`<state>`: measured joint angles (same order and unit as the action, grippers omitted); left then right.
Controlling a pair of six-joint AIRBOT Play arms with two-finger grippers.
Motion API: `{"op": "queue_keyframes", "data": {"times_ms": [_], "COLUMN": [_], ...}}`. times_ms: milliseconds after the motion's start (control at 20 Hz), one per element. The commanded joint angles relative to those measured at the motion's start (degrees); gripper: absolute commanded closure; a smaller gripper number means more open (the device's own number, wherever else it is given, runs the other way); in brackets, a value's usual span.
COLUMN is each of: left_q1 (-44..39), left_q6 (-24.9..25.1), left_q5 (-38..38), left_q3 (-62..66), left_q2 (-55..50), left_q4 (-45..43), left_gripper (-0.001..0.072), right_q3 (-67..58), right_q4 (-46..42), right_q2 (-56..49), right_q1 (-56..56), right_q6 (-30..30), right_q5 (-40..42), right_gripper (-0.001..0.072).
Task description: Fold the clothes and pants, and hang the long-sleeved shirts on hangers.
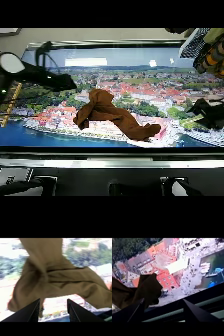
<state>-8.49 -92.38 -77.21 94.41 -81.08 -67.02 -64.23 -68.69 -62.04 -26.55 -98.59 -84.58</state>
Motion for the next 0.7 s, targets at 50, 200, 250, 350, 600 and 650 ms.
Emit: {"op": "queue_keyframes", "data": {"times_ms": [50, 200, 250, 350, 600, 650], "left_q1": [6.6, 6.6, 6.6, 6.6, 6.6, 6.6], "left_q6": [0.0, 0.0, 0.0, 0.0, -0.3, -0.9], "left_q5": [-3.4, -3.4, -3.4, -3.3, -2.9, -3.0], "left_q3": [0.0, 0.0, 0.0, 0.0, 0.0, 0.0], "left_q2": [1.8, 1.1, 0.9, 0.6, -0.1, -0.3], "left_q4": [-1.8, -1.8, -1.8, -1.8, -1.9, -1.9], "left_gripper": [0.0313, 0.0313, 0.0313, 0.0313, 0.0312, 0.0306], "right_q3": [18.5, 27.4, 28.9, 29.8, 29.8, 29.8], "right_q4": [15.8, 27.3, 30.6, 35.5, 43.7, 43.8], "right_q2": [-0.9, -3.5, -5.2, -9.7, -18.2, -19.4], "right_q1": [-4.9, -4.9, -4.9, -4.9, -1.6, 1.4], "right_q6": [16.9, 24.1, 27.1, 32.9, 40.3, 40.4], "right_q5": [10.7, 19.3, 20.7, 21.8, 23.4, 24.2], "right_gripper": [0.0153, 0.0150, 0.0150, 0.0086, 0.0087, 0.0087]}}
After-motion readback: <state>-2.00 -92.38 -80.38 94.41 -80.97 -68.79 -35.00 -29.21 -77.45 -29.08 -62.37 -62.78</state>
